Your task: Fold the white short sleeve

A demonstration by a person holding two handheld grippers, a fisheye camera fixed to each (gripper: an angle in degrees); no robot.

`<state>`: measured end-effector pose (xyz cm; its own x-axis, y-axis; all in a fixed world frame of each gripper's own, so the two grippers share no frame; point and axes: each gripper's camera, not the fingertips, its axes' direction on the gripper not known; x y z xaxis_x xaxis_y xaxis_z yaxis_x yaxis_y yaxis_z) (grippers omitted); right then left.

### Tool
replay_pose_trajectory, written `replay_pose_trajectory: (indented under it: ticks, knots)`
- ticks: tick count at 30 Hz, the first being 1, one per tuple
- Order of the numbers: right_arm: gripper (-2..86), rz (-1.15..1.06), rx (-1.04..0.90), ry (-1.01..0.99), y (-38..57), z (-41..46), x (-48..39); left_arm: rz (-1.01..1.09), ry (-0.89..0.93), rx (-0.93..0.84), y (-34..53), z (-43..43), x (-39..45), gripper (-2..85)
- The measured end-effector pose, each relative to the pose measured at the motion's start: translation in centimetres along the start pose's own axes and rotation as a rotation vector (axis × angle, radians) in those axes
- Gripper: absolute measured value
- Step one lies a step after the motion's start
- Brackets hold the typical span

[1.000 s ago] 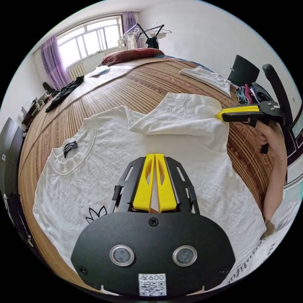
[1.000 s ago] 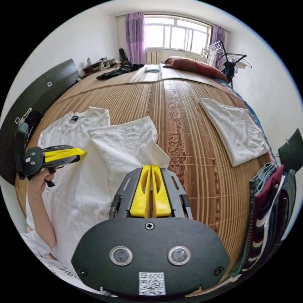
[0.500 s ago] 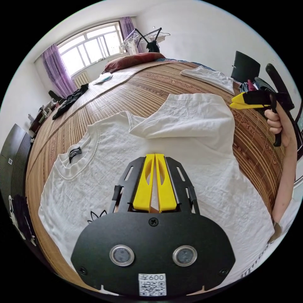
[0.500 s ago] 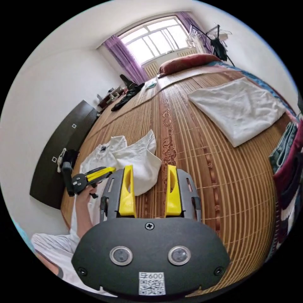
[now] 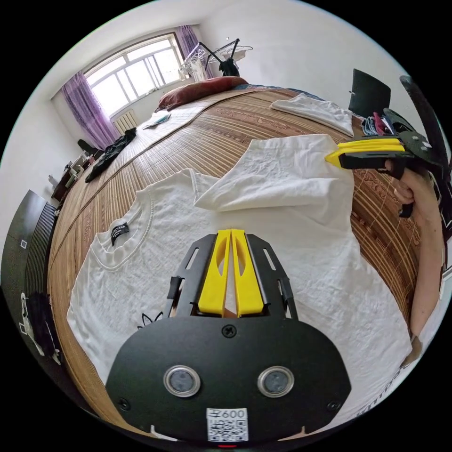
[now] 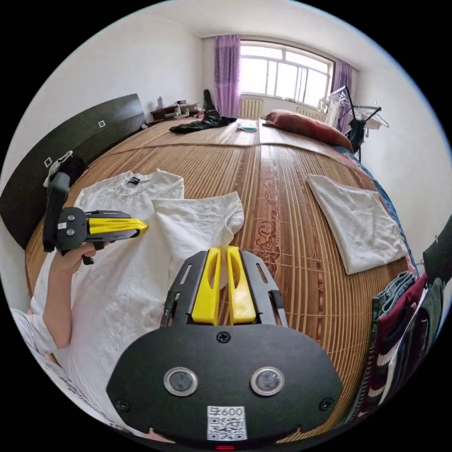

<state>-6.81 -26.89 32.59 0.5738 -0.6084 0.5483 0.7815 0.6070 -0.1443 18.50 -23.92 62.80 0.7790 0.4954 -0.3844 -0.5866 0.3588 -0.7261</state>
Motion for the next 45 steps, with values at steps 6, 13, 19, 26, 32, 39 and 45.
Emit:
replay_pose_trajectory:
  ticks: [6,13,19,26,32,39,45]
  knots:
    - [1.2,-0.349,-0.141,-0.381,0.6,1.3,-5.8,-0.073,-0.149,0.079,1.3,-3.1,-1.2,0.8]
    - [8.5,-0.134,0.063,-0.418,3.8,-3.6,2.9,-0.121,0.045,0.081,2.2,-1.8,-3.4,0.5]
    - [10.3,-0.408,-0.049,-0.391,5.3,-3.6,-1.5,-0.073,0.098,0.033,1.5,-0.1,-2.2,0.3]
    - [8.8,-0.639,-0.136,-0.294,6.0,-2.3,-8.3,-0.042,0.028,0.009,1.0,0.5,-1.2,0.3]
    - [4.9,-0.680,-0.243,-0.098,6.1,-0.6,-11.2,-0.035,0.029,0.007,0.6,0.9,-0.7,0.3]
    - [-0.7,-0.268,-0.191,0.141,3.6,-4.5,-5.3,-0.013,0.009,0.012,-0.1,1.4,0.4,0.3]
    - [-0.7,0.146,-0.339,0.189,3.9,-6.5,1.8,0.006,-0.014,0.022,-0.8,2.2,1.8,0.3]
